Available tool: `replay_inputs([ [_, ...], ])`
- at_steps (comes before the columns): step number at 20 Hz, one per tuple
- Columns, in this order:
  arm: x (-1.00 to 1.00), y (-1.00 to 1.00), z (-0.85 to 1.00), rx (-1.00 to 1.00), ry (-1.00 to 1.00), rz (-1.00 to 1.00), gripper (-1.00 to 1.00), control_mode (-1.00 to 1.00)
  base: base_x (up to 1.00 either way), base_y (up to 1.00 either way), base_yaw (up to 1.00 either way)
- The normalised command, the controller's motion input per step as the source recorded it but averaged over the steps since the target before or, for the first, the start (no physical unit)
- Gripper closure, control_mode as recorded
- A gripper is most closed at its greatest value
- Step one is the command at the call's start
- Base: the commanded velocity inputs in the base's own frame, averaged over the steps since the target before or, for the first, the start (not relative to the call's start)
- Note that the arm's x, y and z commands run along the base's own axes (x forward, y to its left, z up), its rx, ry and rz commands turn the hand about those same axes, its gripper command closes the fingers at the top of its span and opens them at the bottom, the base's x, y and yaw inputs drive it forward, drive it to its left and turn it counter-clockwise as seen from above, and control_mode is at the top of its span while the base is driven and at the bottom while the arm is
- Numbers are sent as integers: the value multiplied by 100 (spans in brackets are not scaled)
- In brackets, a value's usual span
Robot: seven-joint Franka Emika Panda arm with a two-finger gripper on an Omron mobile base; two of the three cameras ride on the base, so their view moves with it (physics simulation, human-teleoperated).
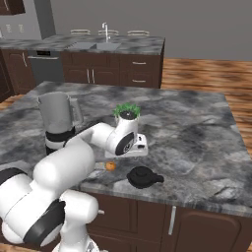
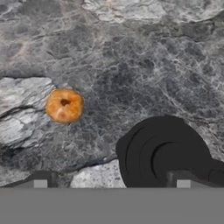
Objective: Open the blender lid, put the tangerine in the blender, close the lid, and start the blender.
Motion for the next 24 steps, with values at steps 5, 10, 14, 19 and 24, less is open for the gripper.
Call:
replay_inputs([
  [5,-5,70,0,-5,9,15,-100,-100,0,0,0],
  [10,6,28,-1,-1,8,12,-100,-100,0,0,0],
  [14,23,8,-18,0,10,8,-100,-100,0,0,0],
  [19,25,10,-25,0,10,8,-100,-100,0,0,0],
  [24,30,9,-24,0,9,8,-100,-100,0,0,0],
])
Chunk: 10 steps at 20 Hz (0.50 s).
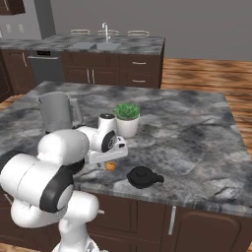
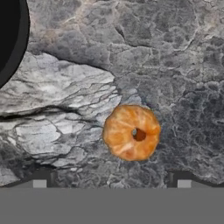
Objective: Open the blender lid, put the tangerine in the blender, close the lid, and start the blender.
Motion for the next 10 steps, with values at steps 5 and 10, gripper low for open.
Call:
replay_inputs([
  [5,28,0,-24,0,5,6,-100,-100,0,0,0],
  [10,15,0,-27,0,2,5,-100,-100,0,0,0],
])
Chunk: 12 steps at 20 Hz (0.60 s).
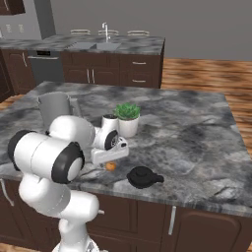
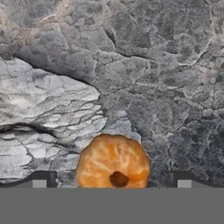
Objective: Open the blender lid, put the tangerine in the blender, close the lid, and start the blender.
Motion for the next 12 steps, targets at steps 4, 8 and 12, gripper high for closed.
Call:
replay_inputs([
  [4,5,0,-26,0,1,5,-100,-100,0,0,0],
  [8,0,0,-32,0,0,5,-100,-100,0,0,0],
  [12,-2,0,-38,0,0,3,100,-100,0,0,0],
])
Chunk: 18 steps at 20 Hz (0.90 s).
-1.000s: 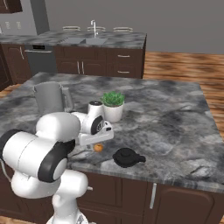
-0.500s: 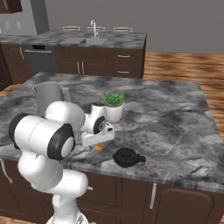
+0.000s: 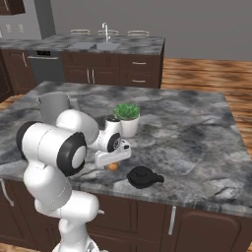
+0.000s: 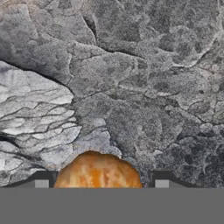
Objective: Open the blender lid, put the tangerine in the blender, close the lid, and start the blender.
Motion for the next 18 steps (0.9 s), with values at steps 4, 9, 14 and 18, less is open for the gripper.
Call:
replay_inputs([
  [4,-31,0,-10,1,-4,0,100,-100,0,0,0],
  [9,-44,0,84,5,-21,0,100,-100,0,0,0],
  [14,-39,0,100,2,-23,0,100,-100,0,0,0],
  [18,-31,3,100,0,-16,0,100,-100,0,0,0],
])
